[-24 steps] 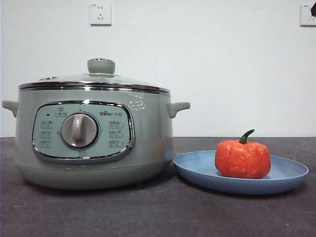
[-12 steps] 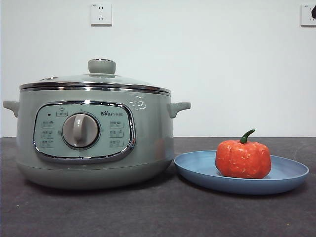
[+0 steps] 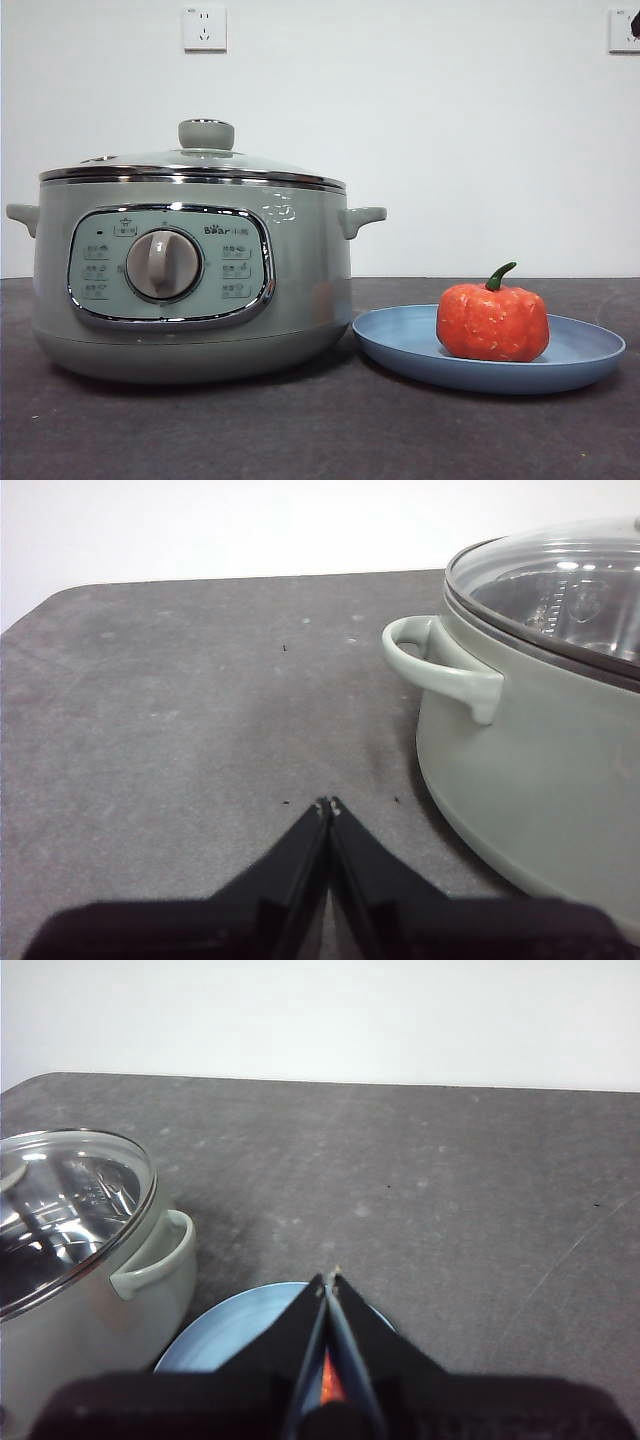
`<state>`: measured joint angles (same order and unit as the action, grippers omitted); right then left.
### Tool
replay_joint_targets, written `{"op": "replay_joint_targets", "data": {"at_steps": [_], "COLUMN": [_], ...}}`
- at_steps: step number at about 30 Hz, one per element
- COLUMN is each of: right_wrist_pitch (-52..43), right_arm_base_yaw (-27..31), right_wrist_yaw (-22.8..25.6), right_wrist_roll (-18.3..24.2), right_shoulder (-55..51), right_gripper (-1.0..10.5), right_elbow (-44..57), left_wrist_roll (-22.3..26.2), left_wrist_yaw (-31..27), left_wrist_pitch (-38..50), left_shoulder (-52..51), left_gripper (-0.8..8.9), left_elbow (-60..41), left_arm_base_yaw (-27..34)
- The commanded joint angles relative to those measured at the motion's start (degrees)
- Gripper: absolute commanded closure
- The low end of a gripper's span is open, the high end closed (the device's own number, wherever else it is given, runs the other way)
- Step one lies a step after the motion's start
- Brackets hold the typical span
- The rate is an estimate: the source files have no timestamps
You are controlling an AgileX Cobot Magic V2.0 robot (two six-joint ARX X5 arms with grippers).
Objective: Take the pumpkin out from the steamer,put the pumpkin in the blue plate,close the lid
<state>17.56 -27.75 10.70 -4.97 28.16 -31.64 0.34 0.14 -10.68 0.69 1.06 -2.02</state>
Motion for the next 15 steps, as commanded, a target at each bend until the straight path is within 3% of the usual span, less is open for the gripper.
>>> {"op": "replay_joint_targets", "data": {"at_steps": [1, 4, 5, 9, 15], "right_wrist_pitch": [-0.33, -0.33, 0.33, 5.51, -5.92], "right_arm_base_yaw": [0.0, -0.02, -0.22, 3.72, 15.47], "right_wrist_yaw": [0.2, 0.17, 0.17, 0.98, -9.01], "right_wrist_roll": [-0.55, -0.37, 1.77, 3.58, 3.37], "right_shoulder": [-0.07, -0.11, -0.68, -8.13, -20.13], "right_gripper": [9.5, 9.5, 9.5, 9.5, 9.5], "right_elbow": [0.2, 0.2, 0.42, 3.1, 19.04], "left_wrist_roll": [-0.55, -0.55, -0.55, -0.55, -0.55], "left_wrist_yaw": [-0.02, -0.02, -0.02, -0.02, 0.02], "left_wrist_pitch": [-0.33, -0.33, -0.33, -0.31, -0.33], "left_shoulder": [-0.02, -0.02, -0.02, -0.02, -0.02], "left_gripper": [8.16, 8.16, 8.16, 8.16, 8.16], "left_elbow": [-0.7, -0.7, -0.7, -0.7, -0.7], "left_arm_base_yaw": [0.15, 0.15, 0.15, 0.15, 0.15]}}
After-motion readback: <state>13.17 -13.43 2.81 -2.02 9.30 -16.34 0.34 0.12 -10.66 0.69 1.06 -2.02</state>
